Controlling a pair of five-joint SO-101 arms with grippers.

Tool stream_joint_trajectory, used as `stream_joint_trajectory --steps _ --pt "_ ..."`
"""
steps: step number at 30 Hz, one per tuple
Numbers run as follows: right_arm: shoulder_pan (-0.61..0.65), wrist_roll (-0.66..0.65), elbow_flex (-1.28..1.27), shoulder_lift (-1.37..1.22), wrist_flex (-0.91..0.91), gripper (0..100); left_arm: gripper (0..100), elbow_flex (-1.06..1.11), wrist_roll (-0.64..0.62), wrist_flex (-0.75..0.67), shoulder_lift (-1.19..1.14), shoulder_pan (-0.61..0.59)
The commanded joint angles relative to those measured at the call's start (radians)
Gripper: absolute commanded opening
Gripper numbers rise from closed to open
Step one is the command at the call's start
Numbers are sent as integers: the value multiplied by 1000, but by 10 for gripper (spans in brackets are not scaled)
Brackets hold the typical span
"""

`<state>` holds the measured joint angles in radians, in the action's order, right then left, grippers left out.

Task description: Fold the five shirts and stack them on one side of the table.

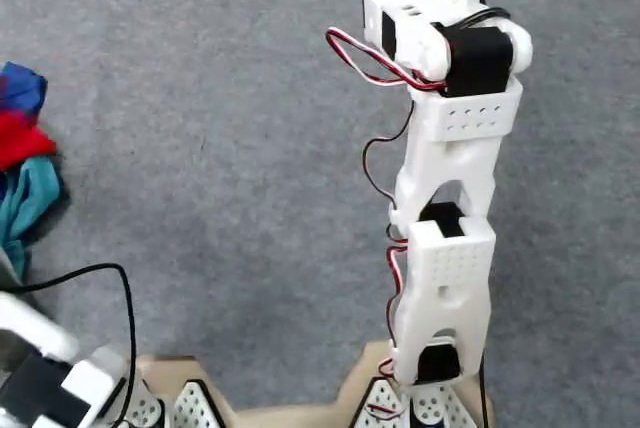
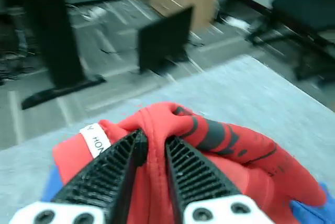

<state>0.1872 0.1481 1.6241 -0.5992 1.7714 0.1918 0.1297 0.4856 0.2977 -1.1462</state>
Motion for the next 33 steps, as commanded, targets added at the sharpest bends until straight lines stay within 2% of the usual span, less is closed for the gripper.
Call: stream_joint_trajectory --steps 1,4,9,12,17,20,24,29,33 --pt "24 5 15 12 12 292 21 15 5 -58 51 -61" --pt "35 5 15 -5 14 292 51 63 5 -49 54 -63" --pt "68 5 15 -25 14 292 317 147 61 40 62 -43" --pt "85 5 15 -41 12 292 381 129 26 150 62 -44" --pt "88 5 15 -65 12 292 388 44 26 334 62 -89" --pt "88 5 16 -73 12 292 381 6 34 494 62 -143" --pt "88 5 16 -87 12 292 336 -18 155 669 53 -183" --pt "88 5 16 -111 12 292 311 41 224 666 50 -180" --pt "88 5 16 -119 12 292 310 140 235 546 13 -164"
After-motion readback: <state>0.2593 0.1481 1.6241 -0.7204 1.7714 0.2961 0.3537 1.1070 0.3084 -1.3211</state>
